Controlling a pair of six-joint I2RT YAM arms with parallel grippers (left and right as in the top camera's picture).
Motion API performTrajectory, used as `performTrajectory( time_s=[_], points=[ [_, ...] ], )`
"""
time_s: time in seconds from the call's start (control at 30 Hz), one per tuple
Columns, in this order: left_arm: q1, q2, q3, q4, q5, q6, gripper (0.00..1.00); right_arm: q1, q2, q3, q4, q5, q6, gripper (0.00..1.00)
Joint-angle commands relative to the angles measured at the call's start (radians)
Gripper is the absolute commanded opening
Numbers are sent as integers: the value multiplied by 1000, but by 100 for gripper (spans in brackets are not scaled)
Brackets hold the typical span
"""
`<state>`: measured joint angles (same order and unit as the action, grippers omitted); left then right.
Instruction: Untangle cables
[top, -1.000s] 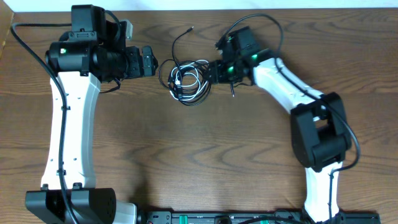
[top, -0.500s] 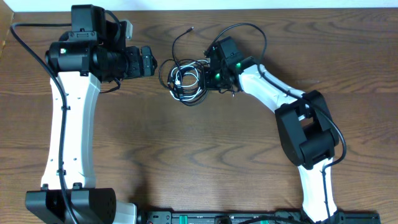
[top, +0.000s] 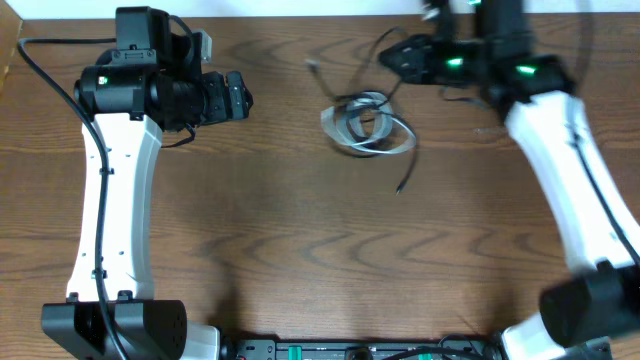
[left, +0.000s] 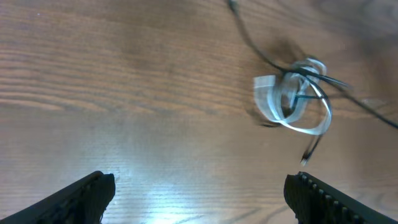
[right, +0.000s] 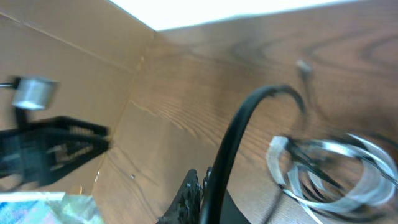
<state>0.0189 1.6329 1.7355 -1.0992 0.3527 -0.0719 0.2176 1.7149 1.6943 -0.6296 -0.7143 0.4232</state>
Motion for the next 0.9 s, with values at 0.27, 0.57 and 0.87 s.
performTrajectory(
  time_s=[0.27,0.57,0.87],
  points=[
    [-41,13,-19,25,45,-19,93,67,-29,6,-97,232,-17,1],
    [-121,15,-19,82,45,-19,93,31,-38,211,-48,88,-16,1],
    [-203,100,-19,183,71,-19,93,-8,-37,236,-171,-13,-9,1]
  ],
)
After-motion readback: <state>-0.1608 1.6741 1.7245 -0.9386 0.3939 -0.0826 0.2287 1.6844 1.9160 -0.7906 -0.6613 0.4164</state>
